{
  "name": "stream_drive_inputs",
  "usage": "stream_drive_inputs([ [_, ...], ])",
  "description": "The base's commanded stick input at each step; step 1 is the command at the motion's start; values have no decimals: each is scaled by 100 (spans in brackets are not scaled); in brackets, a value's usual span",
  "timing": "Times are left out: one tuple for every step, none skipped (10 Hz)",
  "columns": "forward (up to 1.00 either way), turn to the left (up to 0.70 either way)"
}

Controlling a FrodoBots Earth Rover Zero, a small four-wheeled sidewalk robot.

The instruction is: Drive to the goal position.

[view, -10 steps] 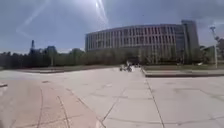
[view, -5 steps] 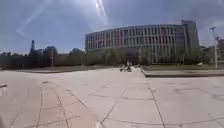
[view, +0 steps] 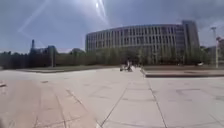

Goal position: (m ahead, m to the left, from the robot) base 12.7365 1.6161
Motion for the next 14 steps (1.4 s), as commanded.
stream_drive_inputs([
  [15,0],
  [0,0],
  [0,0],
  [0,0],
  [0,0],
  [0,0],
  [0,0],
  [0,0],
  [0,0],
  [0,0],
  [4,0],
  [10,0],
  [28,0],
  [50,0],
])
